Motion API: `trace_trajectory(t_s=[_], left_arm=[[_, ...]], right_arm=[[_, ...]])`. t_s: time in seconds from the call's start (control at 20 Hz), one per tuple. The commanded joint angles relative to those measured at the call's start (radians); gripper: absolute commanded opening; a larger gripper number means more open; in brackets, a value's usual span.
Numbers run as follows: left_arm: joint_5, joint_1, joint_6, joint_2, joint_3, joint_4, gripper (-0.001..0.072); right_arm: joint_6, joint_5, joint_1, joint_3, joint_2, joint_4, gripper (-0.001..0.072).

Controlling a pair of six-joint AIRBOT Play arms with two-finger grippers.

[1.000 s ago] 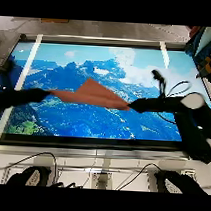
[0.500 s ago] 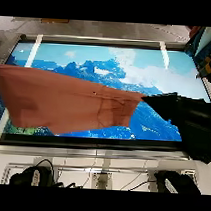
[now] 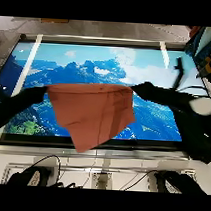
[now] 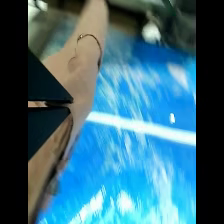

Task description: Fold the clothes and pants, and hang the long-sleeved shirts on hangers.

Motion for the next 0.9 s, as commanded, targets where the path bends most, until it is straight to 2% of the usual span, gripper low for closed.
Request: trace_trajectory(t_s=[0.0, 0.1, 0.2, 0.3, 0.4, 0.45, 0.6, 0.75, 0.8, 0.85], left_arm=[[0.063, -0.121, 0.111, -0.272, -0.006, -0.19, 0.0004], [-0.005, -0.139, 0.103, -0.32, 0.015, -0.161, 0.0003], [-0.108, -0.128, -0.005, -0.309, 0.016, -0.073, 0.0003], [-0.273, -0.134, -0.13, -0.294, 0.015, 0.052, 0.0002], [-0.431, -0.167, -0.216, -0.299, 0.012, 0.133, 0.0003], [-0.469, -0.195, -0.249, -0.298, -0.002, 0.154, 0.0004], [-0.489, -0.28, -0.266, -0.299, -0.065, 0.156, 0.0004], [-0.47, -0.331, -0.272, -0.299, -0.118, 0.156, 0.0006], [-0.445, -0.339, -0.272, -0.299, -0.124, 0.155, 0.0108], [-0.428, -0.34, -0.272, -0.298, -0.123, 0.144, 0.0484]], right_arm=[[0.001, -0.187, 0.04, -0.017, -0.222, -0.038, 0.0018], [0.001, -0.111, 0.007, -0.002, -0.265, -0.118, 0.0018], [0.001, 0.062, -0.052, 0.01, -0.261, -0.215, 0.0018], [0.001, 0.238, -0.107, 0.026, -0.259, -0.32, 0.0018], [0.001, 0.376, -0.142, 0.026, -0.26, -0.412, 0.0018], [0.001, 0.442, -0.146, 0.026, -0.262, -0.454, 0.0018], [0.001, 0.577, -0.145, 0.01, -0.268, -0.471, 0.0018], [-0.004, 0.549, -0.145, -0.045, -0.268, -0.495, 0.0019], [-0.006, 0.497, -0.145, -0.058, -0.268, -0.5, 0.0093], [-0.006, 0.447, -0.145, -0.058, -0.268, -0.501, 0.0338]])
